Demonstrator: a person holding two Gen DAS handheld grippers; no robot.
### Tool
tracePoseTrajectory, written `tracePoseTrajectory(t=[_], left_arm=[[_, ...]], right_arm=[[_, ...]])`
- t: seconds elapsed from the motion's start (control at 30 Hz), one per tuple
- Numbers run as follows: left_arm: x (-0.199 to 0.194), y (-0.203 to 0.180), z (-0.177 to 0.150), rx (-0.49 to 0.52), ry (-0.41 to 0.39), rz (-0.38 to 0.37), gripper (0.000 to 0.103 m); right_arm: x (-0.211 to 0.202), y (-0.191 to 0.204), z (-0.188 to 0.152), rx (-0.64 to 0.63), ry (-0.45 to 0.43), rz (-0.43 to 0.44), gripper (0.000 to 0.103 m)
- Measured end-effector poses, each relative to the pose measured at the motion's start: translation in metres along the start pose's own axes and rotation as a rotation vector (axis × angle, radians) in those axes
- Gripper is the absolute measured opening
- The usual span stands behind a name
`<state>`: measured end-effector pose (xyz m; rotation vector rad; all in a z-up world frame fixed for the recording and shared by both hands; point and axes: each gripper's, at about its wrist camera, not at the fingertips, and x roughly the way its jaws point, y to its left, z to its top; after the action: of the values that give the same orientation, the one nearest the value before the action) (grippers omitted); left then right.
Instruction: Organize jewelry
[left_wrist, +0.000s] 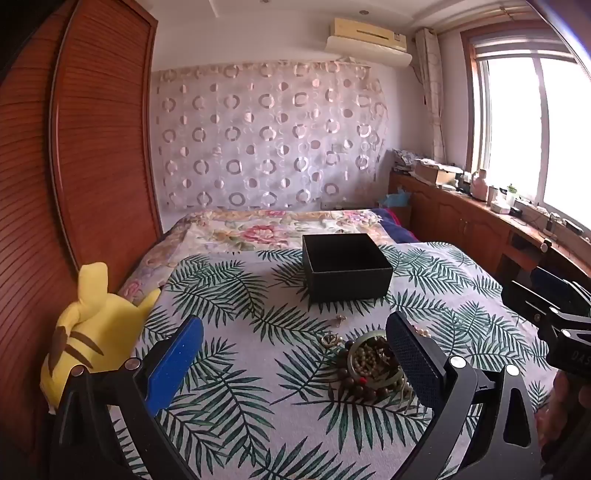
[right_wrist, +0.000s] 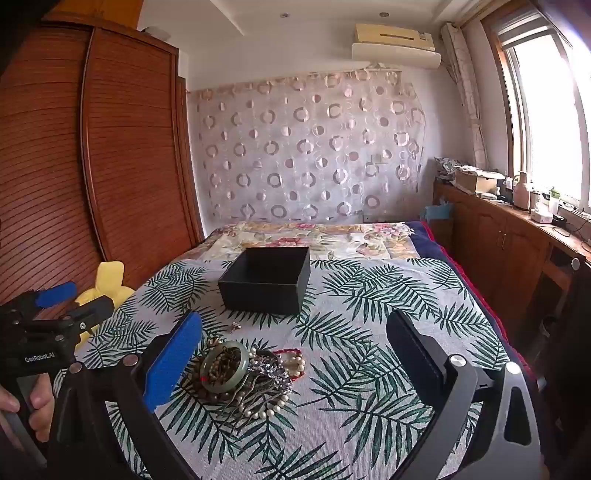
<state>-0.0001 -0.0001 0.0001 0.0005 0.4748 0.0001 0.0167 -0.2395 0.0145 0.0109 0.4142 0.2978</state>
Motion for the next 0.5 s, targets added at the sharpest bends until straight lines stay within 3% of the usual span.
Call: tracePoseTrajectory(t=[0.5], left_arm=[[0.0017, -0.0014, -0.0003, -0.001, -0.001, 0.0, 0.096]], right_arm=[[-0.0002, -0.0002, 0.0002, 0.004, 0.001, 0.002, 0.101]])
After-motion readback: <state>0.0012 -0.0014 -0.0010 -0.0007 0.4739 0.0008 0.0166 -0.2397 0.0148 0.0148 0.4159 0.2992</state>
